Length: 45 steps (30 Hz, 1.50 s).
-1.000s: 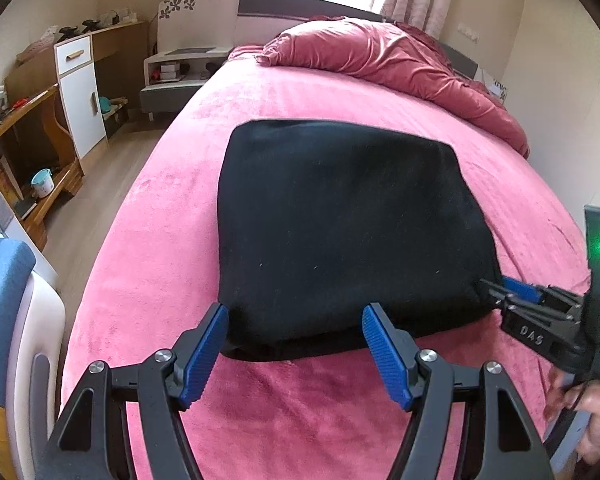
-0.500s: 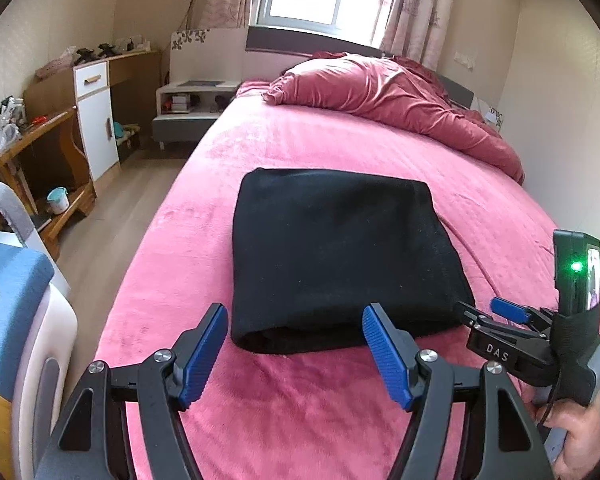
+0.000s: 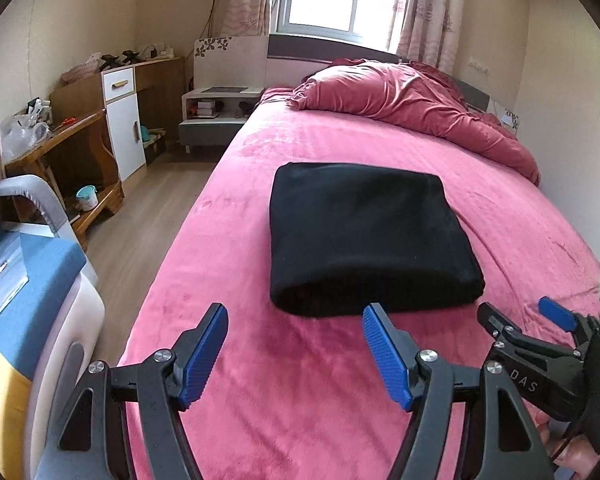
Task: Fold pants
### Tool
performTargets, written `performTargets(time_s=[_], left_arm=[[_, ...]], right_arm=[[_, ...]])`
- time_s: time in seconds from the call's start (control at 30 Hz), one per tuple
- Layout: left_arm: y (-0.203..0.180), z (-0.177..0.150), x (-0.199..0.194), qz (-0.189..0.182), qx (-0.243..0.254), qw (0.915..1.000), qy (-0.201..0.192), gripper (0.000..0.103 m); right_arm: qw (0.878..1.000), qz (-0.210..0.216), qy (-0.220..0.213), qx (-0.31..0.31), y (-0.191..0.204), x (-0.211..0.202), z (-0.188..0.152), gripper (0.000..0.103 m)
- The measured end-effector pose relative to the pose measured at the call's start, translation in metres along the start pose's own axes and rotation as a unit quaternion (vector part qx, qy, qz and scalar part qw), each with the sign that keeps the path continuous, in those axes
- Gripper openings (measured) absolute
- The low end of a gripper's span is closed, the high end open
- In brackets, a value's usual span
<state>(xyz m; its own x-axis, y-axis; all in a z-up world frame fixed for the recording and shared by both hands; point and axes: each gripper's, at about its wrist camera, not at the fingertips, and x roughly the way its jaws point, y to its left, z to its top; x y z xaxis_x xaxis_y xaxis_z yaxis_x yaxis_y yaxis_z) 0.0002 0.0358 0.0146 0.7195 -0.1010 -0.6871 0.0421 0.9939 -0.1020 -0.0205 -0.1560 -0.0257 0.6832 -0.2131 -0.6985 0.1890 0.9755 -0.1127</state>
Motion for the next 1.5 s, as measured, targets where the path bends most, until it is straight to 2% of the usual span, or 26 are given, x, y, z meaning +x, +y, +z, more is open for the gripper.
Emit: performTargets(time_s=[0.13, 0.3, 0.8, 1.5], left_arm=[[-0.001, -0.009, -0.009, -0.001, 0.000, 1.0000, -0.003, 0.071], [-0.003, -0.013, -0.014, 0.013, 0.000, 0.9999, -0.005, 0.071], [-0.005, -0.015, -0.017, 0.038, 0.002, 0.9992, -0.011, 0.071], [-0.006, -0.018, -0.013, 0.045, -0.004, 0.9990, 0.001, 0.071]], right_arm=[[1.000, -0.021, -0.006, -0.013, 0.008, -0.012, -0.008, 0.094], [1.000, -0.026, -0.010, -0.011, 0.005, -0.021, -0.013, 0.094], [1.000, -0.017, -0.017, -0.005, 0.002, -0.030, -0.012, 0.095], [0.999, -0.017, -0.022, -0.018, 0.007, -0.033, -0.011, 0.095]])
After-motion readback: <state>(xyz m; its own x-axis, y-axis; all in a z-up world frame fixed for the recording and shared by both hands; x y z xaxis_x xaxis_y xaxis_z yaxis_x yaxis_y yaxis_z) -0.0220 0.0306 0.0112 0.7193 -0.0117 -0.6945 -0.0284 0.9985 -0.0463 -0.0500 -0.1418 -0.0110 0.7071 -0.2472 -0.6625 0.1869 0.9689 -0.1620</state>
